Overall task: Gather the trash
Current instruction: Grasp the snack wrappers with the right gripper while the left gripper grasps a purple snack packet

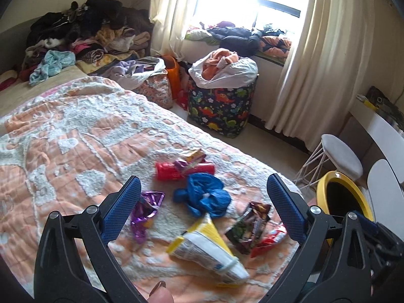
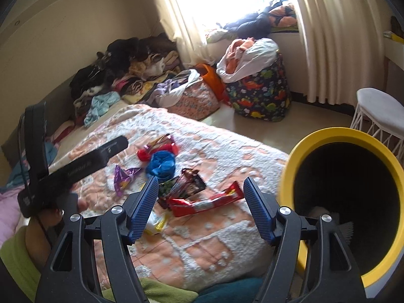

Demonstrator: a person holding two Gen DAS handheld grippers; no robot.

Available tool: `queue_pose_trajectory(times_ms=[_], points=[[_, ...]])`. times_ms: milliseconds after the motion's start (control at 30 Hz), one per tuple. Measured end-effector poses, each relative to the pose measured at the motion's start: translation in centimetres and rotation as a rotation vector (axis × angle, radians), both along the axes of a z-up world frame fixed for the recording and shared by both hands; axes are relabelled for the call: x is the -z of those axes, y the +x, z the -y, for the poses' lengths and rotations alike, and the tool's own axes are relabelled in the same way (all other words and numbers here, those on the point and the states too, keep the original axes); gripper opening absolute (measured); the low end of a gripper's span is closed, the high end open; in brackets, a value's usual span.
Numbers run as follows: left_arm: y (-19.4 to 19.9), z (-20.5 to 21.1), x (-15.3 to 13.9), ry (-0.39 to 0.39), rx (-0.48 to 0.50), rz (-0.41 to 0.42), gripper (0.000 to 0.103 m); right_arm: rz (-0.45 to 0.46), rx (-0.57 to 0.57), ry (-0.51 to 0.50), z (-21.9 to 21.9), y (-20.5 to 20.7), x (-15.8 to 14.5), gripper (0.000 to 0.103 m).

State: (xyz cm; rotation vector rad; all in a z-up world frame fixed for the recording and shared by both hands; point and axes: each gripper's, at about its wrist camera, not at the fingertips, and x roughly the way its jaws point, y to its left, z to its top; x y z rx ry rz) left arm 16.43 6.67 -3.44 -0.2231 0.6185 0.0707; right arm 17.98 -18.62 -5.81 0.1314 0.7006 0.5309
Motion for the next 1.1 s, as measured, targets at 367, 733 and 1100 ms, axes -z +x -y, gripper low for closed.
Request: queue_pose_trajectory(times_ms=[367, 733, 1100], points=[[5.1, -2.3, 1.4, 0.035, 0.071, -0.101, 0.063, -0.110, -0.033, 0.007, -3.3, 3.0, 2.4, 0.057], [9.8, -1.1, 3.7, 0.078, 0.176, -0.196, 0.059, -0.200, -0.039, 0.044, -4.9, 5.6, 4.1, 0.045], [10.8, -2.0, 5.6, 0.041, 0.171, -0.245, 0.048, -0.286, -0.075, 0.020, -7.9, 7.4, 6.1, 0.025]])
